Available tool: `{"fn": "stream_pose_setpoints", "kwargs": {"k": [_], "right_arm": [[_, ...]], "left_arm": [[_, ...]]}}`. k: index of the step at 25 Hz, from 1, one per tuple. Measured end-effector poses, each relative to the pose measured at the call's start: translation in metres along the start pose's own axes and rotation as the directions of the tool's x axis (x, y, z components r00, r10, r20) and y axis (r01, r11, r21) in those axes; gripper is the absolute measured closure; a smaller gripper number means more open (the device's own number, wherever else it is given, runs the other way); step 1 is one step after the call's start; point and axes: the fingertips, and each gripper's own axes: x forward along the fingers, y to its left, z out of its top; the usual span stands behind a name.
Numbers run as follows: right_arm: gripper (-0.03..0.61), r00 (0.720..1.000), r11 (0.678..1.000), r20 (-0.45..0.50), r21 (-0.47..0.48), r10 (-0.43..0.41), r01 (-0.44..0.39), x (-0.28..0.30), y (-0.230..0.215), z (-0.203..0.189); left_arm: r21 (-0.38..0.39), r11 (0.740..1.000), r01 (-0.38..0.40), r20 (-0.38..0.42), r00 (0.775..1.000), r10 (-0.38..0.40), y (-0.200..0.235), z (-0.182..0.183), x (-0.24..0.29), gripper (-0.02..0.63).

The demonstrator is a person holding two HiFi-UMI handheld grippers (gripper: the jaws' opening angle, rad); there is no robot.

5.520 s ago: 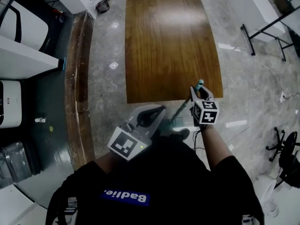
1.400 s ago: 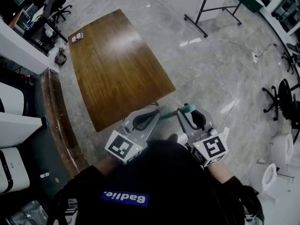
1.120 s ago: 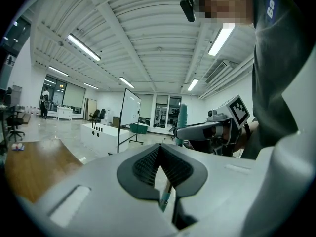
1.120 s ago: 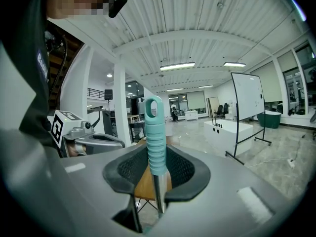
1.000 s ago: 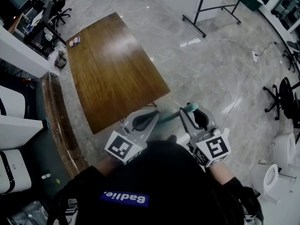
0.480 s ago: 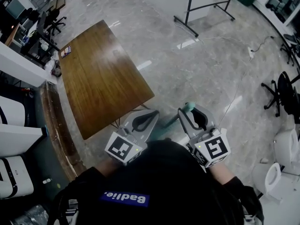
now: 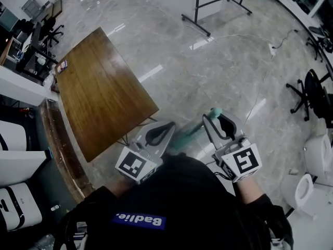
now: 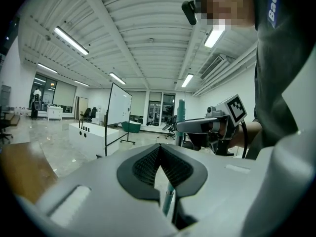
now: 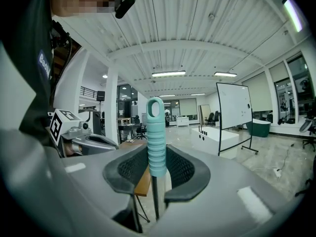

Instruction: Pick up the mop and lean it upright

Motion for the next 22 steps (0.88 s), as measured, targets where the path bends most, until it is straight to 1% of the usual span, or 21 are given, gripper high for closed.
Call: {"fn": "stream_pose_setpoints", "kwargs": {"k": [2, 7, 13, 18, 22], "right_arm": [[0.462, 1.000, 1.000, 0.002, -0.004, -0.015, 0.015, 0.001, -0.012, 0.005], [0.462, 0.998, 0.998, 0.002, -0.025, -0.062, 0.063, 0.011, -0.045, 0.018], [0.462, 0.996, 0.996, -0.020, -0.047, -0.083, 0.082, 0.038, -0.061, 0.032], [0.463, 0.993, 0.991, -0.027, -0.071, -0.115, 0.113, 0.067, -0.079, 0.043], [0.462, 0.993, 0.989, -0.026, -0.092, -0.115, 0.112, 0.096, -0.085, 0.055]], "left_arm": [[-0.016, 1.000, 0.007, -0.016, 1.000, -0.008, 0.003, -0.002, 0.006, 0.595], [-0.035, 0.999, 0.042, 0.019, 0.999, -0.041, 0.018, 0.003, 0.028, 0.595], [-0.050, 0.994, 0.094, 0.037, 0.995, -0.092, 0.051, 0.010, 0.054, 0.595], [-0.055, 0.991, 0.118, 0.057, 0.992, -0.115, 0.088, 0.021, 0.066, 0.595], [-0.065, 0.991, 0.120, 0.075, 0.991, -0.115, 0.126, 0.029, 0.072, 0.595]]}}
